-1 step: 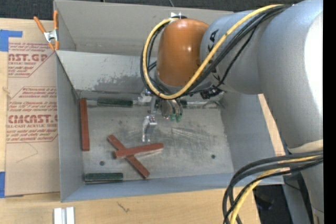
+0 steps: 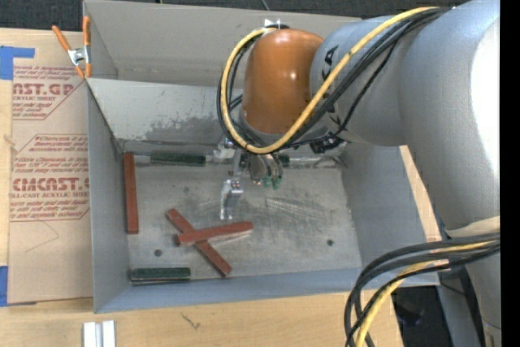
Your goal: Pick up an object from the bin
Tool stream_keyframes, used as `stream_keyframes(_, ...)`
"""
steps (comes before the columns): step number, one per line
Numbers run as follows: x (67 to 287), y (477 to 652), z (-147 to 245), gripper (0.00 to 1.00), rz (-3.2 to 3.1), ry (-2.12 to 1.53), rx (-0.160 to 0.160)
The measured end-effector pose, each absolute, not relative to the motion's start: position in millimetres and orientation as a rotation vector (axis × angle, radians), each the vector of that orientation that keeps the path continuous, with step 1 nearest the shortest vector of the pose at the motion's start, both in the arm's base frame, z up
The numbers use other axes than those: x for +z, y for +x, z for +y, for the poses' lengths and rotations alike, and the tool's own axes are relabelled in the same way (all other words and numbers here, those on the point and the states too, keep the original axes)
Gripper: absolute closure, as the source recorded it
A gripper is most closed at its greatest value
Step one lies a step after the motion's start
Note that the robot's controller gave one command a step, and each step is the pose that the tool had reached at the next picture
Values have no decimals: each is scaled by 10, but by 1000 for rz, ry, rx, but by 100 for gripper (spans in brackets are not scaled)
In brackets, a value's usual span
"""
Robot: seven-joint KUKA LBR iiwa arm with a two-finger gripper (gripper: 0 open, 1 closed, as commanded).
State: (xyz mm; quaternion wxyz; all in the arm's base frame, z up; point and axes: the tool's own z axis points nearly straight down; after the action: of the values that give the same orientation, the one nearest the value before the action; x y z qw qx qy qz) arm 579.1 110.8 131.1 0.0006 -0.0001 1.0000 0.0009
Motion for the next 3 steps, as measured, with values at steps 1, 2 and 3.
stream_keyframes(1, 877, 5355, 1172, 100, 3104, 29, 9)
stream_keyframes(2, 813, 5335, 1178, 100, 3103, 28, 11)
stream_keyframes(3, 1140, 5397, 1208, 100, 3140, 15, 1)
